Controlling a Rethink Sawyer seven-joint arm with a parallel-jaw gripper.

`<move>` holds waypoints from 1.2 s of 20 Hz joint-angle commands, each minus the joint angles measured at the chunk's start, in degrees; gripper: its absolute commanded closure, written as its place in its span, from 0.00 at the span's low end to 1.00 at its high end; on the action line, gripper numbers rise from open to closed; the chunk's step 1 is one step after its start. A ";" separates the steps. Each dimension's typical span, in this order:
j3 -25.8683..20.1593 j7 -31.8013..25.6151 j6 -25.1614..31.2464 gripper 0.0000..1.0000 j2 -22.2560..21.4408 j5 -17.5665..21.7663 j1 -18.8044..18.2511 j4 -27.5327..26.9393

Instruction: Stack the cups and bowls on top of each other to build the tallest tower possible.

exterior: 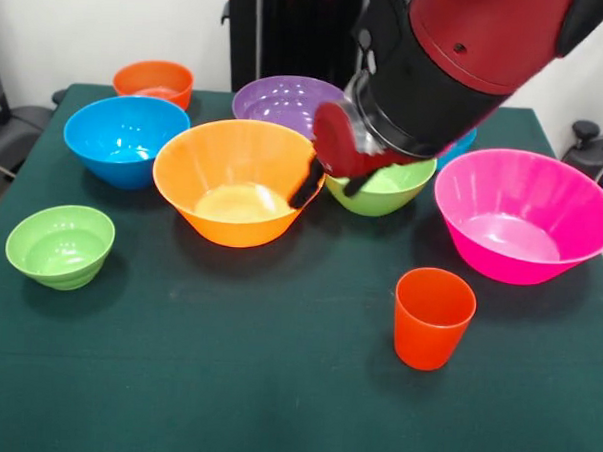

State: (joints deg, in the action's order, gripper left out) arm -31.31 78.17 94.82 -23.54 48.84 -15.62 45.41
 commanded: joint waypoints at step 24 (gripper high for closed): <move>11.79 17.72 -13.54 0.00 -11.68 -26.52 -1.66 39.30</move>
State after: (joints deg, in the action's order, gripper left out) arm -21.75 81.88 92.62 -32.20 27.31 -17.30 67.45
